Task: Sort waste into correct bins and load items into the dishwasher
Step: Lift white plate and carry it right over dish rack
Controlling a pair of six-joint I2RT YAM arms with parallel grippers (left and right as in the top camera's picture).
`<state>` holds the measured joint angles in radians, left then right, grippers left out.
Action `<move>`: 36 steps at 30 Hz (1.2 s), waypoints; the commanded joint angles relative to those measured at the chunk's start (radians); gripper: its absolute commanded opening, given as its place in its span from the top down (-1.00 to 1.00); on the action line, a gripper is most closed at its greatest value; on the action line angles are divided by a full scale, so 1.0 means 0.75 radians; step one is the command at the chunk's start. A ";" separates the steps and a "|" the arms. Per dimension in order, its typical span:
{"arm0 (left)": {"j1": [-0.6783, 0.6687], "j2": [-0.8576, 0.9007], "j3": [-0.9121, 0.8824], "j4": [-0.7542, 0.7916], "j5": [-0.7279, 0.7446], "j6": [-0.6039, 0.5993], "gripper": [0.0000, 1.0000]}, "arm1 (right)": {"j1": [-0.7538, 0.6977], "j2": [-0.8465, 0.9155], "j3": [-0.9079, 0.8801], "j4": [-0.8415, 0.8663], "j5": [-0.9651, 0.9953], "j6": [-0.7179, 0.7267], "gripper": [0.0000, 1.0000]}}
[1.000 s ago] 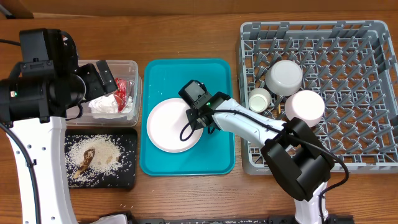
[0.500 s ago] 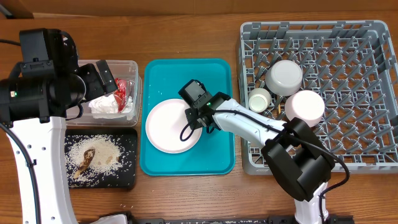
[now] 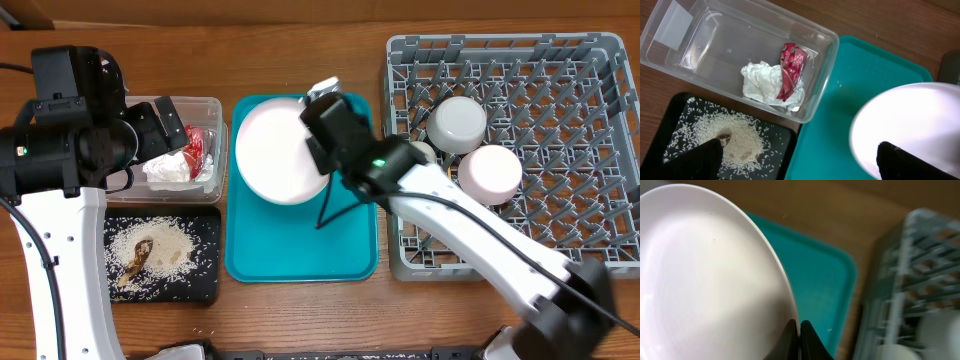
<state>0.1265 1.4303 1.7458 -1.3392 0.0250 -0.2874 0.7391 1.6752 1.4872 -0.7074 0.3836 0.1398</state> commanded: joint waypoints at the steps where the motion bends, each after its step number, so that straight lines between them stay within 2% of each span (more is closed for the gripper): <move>1: 0.006 0.008 0.014 0.002 -0.009 0.004 -1.00 | -0.027 -0.096 0.027 -0.012 0.350 -0.059 0.92; 9: 0.006 0.008 0.014 0.002 -0.009 0.004 -1.00 | -0.045 -0.172 0.027 -0.001 1.226 -0.064 0.92; 12: 0.006 0.008 0.014 0.002 -0.009 0.004 -0.99 | -0.091 -0.170 0.027 0.005 1.397 -0.161 0.92; 15: 0.006 0.008 0.014 0.002 -0.009 0.004 -0.99 | -0.187 -0.170 0.027 0.004 1.403 -0.228 0.92; 25: 0.006 0.008 0.014 0.002 -0.009 0.004 -1.00 | -0.589 -0.170 0.023 -0.009 1.319 -0.228 0.92; 31: 0.006 0.008 0.014 0.002 -0.009 0.004 -1.00 | -0.708 -0.159 0.013 -0.012 1.137 -0.227 0.92; 36: 0.006 0.008 0.014 0.002 -0.009 0.004 -1.00 | -0.754 -0.113 0.012 0.006 1.111 -0.227 0.92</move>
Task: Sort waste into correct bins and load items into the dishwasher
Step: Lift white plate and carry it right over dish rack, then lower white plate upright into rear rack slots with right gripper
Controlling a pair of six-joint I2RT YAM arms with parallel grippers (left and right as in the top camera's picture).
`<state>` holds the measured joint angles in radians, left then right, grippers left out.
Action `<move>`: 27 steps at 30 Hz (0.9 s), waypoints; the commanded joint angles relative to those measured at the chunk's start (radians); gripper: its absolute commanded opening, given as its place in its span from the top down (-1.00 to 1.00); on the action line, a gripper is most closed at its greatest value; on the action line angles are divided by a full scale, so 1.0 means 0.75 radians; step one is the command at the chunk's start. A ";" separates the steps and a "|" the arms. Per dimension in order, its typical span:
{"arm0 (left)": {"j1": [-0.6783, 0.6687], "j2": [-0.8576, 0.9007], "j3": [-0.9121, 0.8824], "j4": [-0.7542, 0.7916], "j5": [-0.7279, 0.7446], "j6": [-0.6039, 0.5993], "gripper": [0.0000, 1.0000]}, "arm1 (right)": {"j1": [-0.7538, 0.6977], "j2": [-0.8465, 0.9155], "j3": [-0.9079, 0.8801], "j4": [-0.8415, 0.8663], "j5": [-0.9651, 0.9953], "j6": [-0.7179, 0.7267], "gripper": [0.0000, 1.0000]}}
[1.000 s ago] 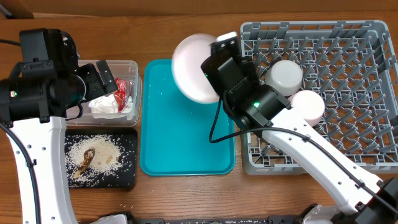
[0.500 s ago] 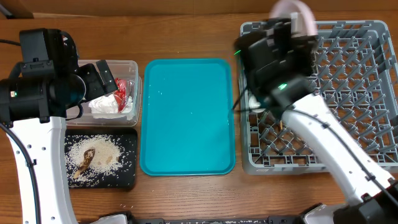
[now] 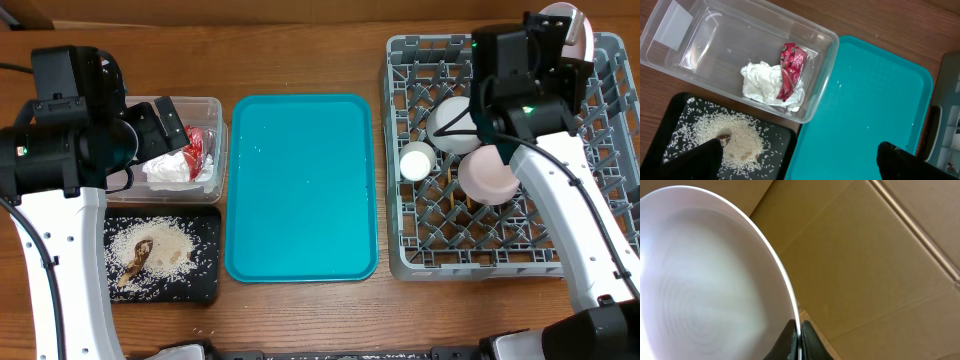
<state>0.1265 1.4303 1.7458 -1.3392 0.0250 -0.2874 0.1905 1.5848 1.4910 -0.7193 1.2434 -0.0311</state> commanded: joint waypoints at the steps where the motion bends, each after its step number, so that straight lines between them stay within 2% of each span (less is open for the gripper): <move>1: 0.006 0.008 0.014 0.002 -0.009 0.004 -1.00 | -0.032 0.018 0.007 0.031 -0.034 -0.001 0.92; 19: 0.006 0.008 0.014 0.002 -0.009 0.004 -1.00 | -0.073 0.251 0.006 0.069 -0.034 -0.005 0.92; 27: 0.006 0.008 0.014 0.002 -0.009 0.004 -1.00 | -0.064 0.267 0.004 0.069 -0.048 -0.004 0.92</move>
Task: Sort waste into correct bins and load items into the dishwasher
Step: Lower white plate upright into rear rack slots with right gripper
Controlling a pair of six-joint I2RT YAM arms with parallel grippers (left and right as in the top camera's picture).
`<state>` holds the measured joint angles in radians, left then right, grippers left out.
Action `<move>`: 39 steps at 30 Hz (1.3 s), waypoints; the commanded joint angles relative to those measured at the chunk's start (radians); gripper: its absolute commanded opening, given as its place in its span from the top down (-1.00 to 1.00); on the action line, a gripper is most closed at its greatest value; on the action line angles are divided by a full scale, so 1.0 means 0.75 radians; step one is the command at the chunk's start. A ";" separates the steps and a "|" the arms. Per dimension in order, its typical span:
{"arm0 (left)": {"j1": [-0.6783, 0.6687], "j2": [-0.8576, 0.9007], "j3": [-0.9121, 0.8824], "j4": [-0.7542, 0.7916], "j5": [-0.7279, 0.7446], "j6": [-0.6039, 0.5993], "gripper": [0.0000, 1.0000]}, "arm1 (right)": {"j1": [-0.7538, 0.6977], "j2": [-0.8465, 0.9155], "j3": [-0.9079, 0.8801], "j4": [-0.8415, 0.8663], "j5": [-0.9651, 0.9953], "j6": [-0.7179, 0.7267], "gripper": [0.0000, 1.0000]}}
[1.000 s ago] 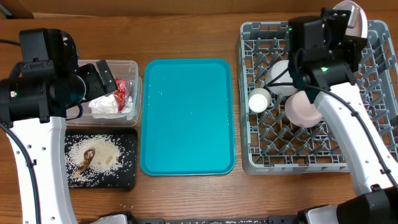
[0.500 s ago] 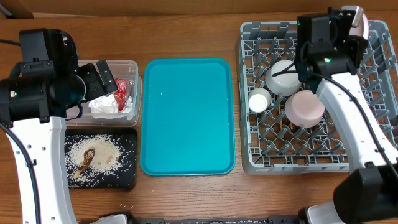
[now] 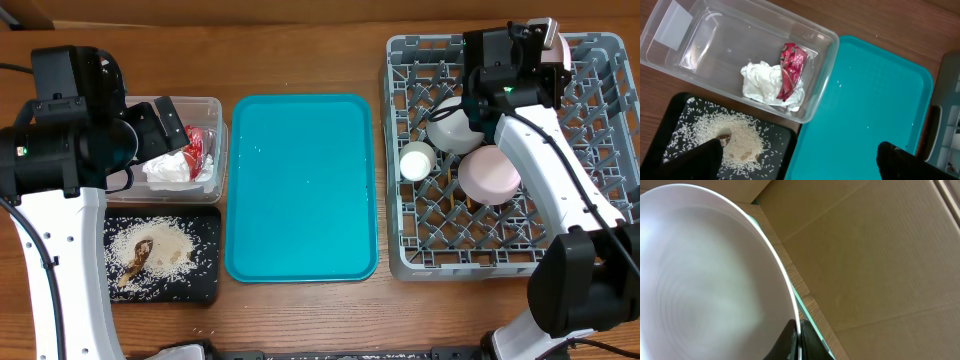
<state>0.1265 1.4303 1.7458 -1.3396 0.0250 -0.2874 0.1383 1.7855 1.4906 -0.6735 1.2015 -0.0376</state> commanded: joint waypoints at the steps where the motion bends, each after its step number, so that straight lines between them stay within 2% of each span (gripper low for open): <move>1: 0.006 0.008 0.014 0.002 -0.009 0.004 -0.99 | 0.011 -0.001 0.005 0.001 -0.008 0.004 0.92; 10: 0.006 0.008 0.014 0.002 -0.009 0.004 -1.00 | 0.025 -0.001 0.004 -0.065 -0.155 0.004 0.92; 21: 0.008 0.008 0.014 0.002 -0.010 0.004 -1.00 | 0.026 -0.001 0.004 -0.047 -0.154 0.004 0.92; 23: 0.012 0.008 0.014 0.002 -0.009 0.004 -0.99 | 0.026 -0.001 0.004 -0.035 -0.153 0.004 0.81; 26: 0.012 0.008 0.014 0.002 -0.009 0.004 -0.99 | 0.026 -0.002 0.005 0.006 -0.128 0.003 0.78; 29: 0.004 0.008 0.014 0.002 -0.009 0.004 -1.00 | 0.026 -0.002 0.005 0.039 -0.033 0.003 0.78; 39: 0.005 0.008 0.014 0.002 -0.009 0.004 -0.99 | 0.118 -0.002 0.005 0.043 -0.034 0.004 0.86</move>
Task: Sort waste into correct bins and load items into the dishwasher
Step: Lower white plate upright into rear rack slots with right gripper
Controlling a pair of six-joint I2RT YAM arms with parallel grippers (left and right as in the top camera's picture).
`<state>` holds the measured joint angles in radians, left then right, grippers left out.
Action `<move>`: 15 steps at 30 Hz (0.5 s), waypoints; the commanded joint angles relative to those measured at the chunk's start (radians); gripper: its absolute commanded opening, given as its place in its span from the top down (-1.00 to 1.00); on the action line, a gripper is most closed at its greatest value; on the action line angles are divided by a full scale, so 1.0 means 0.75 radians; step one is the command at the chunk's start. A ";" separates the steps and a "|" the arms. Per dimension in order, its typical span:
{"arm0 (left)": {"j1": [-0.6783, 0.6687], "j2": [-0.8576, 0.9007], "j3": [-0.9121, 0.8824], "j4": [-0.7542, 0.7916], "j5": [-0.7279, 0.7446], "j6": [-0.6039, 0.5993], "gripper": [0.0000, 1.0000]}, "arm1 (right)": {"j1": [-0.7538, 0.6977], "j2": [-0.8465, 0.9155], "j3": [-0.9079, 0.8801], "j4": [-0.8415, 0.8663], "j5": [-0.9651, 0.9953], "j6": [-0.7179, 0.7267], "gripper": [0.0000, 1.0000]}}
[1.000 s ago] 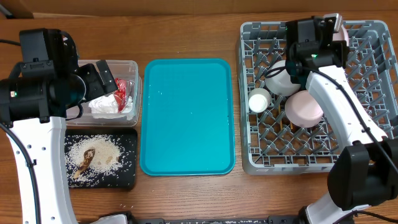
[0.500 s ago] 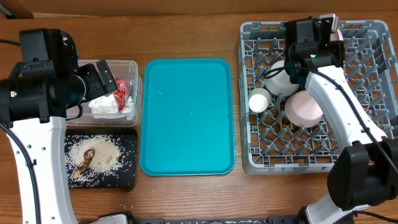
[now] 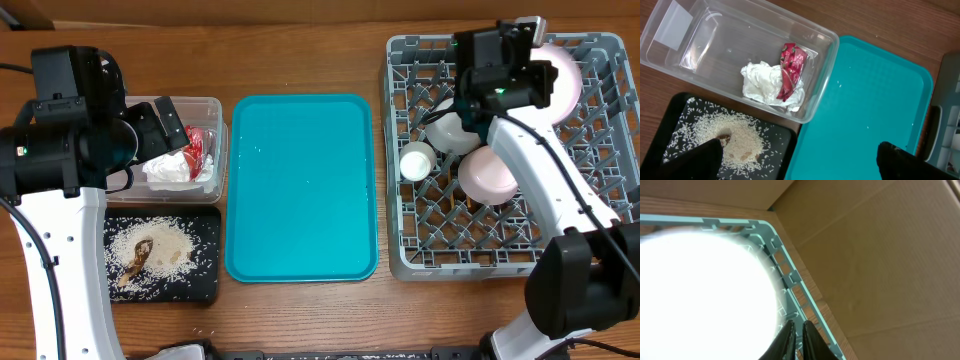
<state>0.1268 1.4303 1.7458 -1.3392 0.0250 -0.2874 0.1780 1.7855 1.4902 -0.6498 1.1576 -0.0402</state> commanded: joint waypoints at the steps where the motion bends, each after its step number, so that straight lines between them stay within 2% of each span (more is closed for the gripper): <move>1: 0.005 0.008 0.014 0.002 -0.009 0.004 -1.00 | 0.083 -0.002 0.006 0.013 0.024 0.007 0.86; 8: 0.005 0.008 0.014 0.002 -0.009 0.004 -1.00 | 0.116 -0.002 0.006 0.018 0.015 0.013 0.78; 9: 0.005 0.008 0.014 0.001 -0.009 0.004 -1.00 | 0.104 -0.002 0.006 0.014 -0.027 0.013 0.69; 10: 0.005 0.008 0.014 0.002 -0.009 0.004 -1.00 | 0.089 -0.004 0.006 0.004 -0.102 0.013 0.61; 15: 0.005 0.008 0.014 0.002 -0.009 0.004 -0.99 | -0.054 -0.011 0.006 -0.057 -0.608 0.017 0.51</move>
<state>0.1268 1.4303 1.7458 -1.3396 0.0250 -0.2874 0.2138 1.7855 1.4902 -0.6838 0.9813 -0.0376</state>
